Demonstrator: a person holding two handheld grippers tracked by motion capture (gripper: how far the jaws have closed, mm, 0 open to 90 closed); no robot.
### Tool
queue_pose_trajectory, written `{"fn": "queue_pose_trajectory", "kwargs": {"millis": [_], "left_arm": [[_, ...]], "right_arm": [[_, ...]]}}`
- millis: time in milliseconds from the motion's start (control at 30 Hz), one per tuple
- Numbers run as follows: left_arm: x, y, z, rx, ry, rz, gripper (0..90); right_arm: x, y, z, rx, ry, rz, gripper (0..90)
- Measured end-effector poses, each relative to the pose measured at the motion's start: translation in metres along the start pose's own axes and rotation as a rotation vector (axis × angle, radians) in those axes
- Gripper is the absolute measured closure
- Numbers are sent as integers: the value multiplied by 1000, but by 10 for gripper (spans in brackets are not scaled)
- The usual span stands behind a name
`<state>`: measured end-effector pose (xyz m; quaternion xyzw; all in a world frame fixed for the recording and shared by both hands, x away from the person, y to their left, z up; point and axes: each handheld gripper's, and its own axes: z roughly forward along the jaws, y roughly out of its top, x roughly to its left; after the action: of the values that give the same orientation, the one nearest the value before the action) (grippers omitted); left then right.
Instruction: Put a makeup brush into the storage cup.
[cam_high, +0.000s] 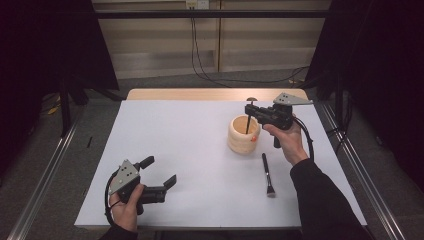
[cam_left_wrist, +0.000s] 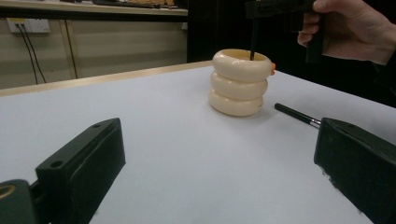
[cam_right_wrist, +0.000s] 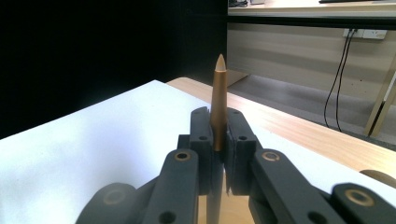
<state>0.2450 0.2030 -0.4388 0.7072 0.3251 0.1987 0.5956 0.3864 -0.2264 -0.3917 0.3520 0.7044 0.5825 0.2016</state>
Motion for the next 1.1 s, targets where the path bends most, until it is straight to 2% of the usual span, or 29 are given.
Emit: {"fn": "queue_pose_trajectory", "kwargs": {"millis": [67, 267, 367, 400, 467, 500, 567, 633, 867, 933, 1033, 1100], "left_arm": [[1, 0, 0, 1, -2, 7, 18], [0, 0, 1, 4, -2, 3, 18], [1, 0, 1, 4, -3, 2, 19], [1, 0, 1, 3, -9, 0, 19], [2, -1, 1, 5, -6, -1, 19], [2, -1, 1, 5, -6, -1, 19], [3, 0, 1, 4, -8, 3, 19], [2, -1, 1, 5, -9, 1, 19], [2, -1, 1, 4, -6, -1, 19], [2, -1, 1, 1, -17, 0, 19], [2, 0, 1, 5, -8, -1, 19], [2, 0, 1, 5, -9, -2, 19]], "right_arm": [[1, -1, 0, -7, 11, 3, 841], [-1, -5, 0, -8, 3, 19, 835], [-1, -4, -1, -16, 0, 19, 793], [-2, -4, -1, -17, -1, 23, 768], [-3, -4, -1, -8, -14, 30, 642], [-4, -5, -1, -11, -24, 36, 657], [-4, -5, -1, -21, -16, 40, 597], [-2, -4, 0, -21, -36, 26, 478], [2, -1, -1, -37, -42, 7, 187], [3, 0, -3, -38, -45, 2, 171], [3, 0, -5, -41, -59, 7, 69], [4, 1, -7, -47, -58, 7, 39]]}}
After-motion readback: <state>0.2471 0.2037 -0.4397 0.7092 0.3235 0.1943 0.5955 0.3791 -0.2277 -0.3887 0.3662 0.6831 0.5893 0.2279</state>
